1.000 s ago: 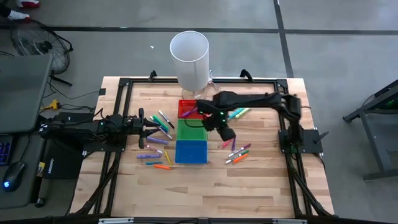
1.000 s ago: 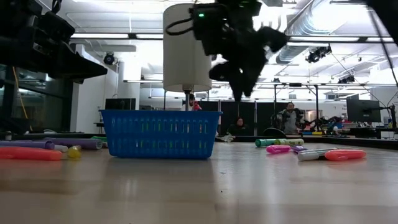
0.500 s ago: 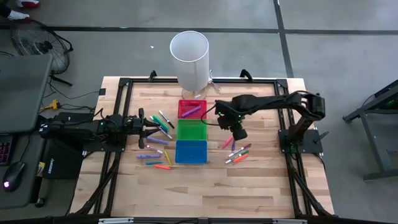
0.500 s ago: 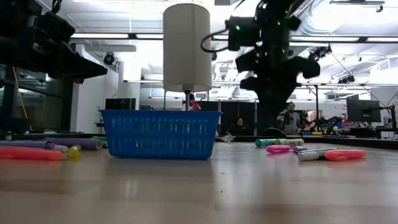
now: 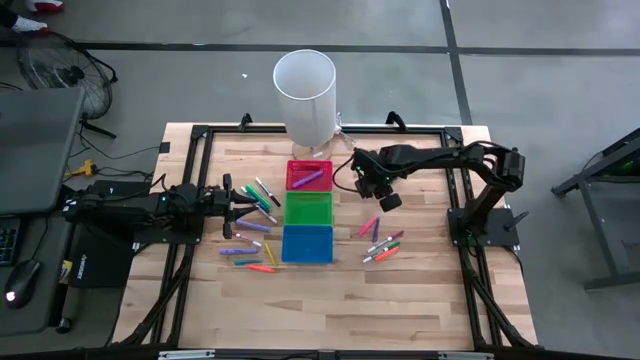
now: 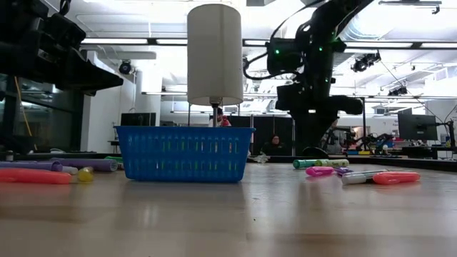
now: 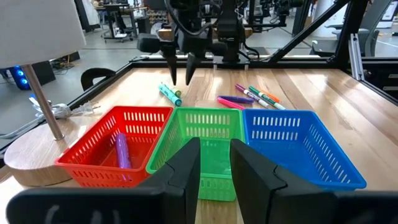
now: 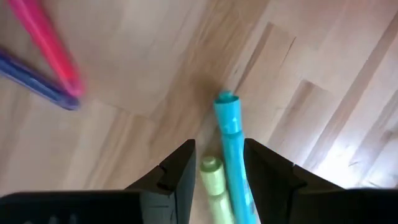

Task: Pick & Place Markers
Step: Put the light blue highlighter into the red bin

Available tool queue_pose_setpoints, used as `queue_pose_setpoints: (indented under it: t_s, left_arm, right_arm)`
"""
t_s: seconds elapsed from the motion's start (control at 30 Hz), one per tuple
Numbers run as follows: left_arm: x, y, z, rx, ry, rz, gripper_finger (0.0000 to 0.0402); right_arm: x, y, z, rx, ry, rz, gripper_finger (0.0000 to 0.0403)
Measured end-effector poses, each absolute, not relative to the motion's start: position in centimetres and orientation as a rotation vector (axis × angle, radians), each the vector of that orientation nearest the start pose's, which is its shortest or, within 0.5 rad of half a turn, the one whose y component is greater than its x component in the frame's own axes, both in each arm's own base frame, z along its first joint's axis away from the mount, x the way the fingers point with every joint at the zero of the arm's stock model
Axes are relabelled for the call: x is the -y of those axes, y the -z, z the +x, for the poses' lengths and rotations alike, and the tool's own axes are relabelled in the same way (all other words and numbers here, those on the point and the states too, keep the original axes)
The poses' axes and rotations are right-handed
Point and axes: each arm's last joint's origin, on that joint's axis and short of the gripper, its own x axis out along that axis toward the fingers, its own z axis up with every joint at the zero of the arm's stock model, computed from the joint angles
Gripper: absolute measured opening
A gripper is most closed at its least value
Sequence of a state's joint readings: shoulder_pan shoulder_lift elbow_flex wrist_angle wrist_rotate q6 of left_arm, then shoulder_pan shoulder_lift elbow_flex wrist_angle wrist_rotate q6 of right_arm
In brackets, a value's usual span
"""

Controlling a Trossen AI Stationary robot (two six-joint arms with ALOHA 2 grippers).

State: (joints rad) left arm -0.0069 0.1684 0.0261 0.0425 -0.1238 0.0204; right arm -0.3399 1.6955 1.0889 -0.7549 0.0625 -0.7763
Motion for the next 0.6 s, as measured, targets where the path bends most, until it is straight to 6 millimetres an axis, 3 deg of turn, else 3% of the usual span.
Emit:
queue_pose_setpoints:
  t_s: [0.6]
  left_arm:
    - [-0.3, -16.3, 10.7, -0.101, -0.116, 0.027, 0.0085]
  right_arm:
    - [12.7, -14.6, 29.0, -1.413, -0.194, -0.433, 0.0124]
